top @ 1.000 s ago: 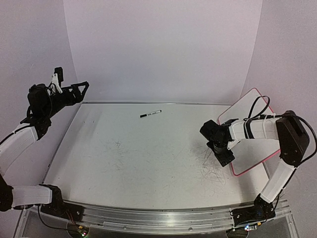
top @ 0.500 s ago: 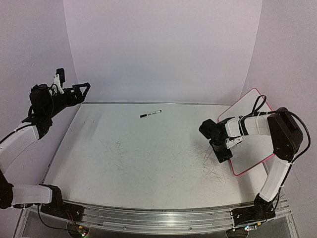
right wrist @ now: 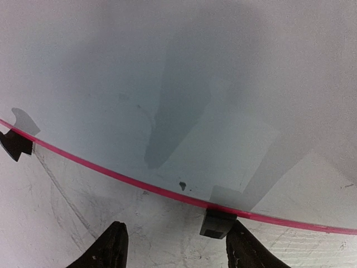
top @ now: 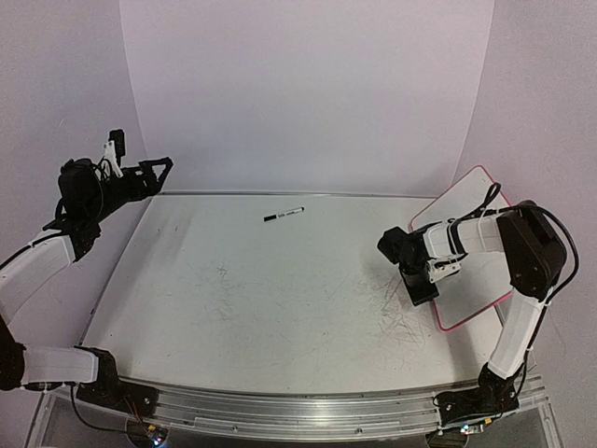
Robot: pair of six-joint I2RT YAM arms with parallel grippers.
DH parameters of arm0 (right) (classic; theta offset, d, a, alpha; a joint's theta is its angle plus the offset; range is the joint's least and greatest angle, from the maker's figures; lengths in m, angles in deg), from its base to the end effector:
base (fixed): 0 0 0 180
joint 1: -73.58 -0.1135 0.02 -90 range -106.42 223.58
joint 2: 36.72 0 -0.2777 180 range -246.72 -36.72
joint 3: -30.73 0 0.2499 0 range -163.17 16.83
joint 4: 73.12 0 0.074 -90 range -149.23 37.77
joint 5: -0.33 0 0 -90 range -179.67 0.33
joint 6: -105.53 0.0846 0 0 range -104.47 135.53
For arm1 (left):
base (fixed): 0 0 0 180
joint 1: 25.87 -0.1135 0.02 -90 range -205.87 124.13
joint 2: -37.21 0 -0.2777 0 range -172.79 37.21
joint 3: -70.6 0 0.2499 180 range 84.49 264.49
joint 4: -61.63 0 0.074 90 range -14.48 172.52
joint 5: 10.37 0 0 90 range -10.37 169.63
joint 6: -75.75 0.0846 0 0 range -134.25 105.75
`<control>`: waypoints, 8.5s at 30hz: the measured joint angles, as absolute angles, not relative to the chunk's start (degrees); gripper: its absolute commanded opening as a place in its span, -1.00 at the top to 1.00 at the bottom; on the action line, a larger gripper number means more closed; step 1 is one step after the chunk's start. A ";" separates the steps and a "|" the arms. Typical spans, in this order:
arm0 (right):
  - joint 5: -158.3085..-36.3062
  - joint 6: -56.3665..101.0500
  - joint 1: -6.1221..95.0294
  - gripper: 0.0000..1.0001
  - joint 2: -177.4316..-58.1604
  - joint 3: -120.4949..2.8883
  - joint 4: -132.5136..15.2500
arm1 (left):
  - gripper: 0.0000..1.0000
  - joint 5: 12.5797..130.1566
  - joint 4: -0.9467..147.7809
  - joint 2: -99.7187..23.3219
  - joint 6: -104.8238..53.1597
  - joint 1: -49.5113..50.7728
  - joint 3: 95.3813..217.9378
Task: Write a sentence on the whiteboard
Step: Adjust the whiteboard stand at the center of the board, then pick up the whiteboard marker from the corner of the board.
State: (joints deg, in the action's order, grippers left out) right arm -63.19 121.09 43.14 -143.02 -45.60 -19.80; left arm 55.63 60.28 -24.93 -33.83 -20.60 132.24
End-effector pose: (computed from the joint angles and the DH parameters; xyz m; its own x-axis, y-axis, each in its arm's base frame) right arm 0.3053 0.1356 0.1065 -0.1639 0.9038 -0.3953 0.9345 0.2706 0.2314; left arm 0.2870 -0.0610 0.3591 -0.1499 -0.2936 -0.9441 0.4656 0.8214 -0.3294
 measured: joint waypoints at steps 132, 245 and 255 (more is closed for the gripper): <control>-78.16 70.61 20.02 -0.26 -135.66 -34.75 -58.25 | -0.99 51.26 59.93 -30.36 -35.27 -18.12 132.26; -60.57 48.06 10.38 -0.86 -97.11 -17.03 -59.15 | -0.63 52.28 66.78 -115.43 -33.76 -6.00 202.80; -60.52 48.06 10.38 -0.86 -97.70 -17.04 -59.05 | -0.40 50.46 70.42 -118.56 -35.07 -4.54 208.65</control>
State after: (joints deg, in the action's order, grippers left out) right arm -60.52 48.06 10.38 -97.70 -17.04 -59.05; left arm 50.46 70.42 -118.56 -35.07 -4.54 208.65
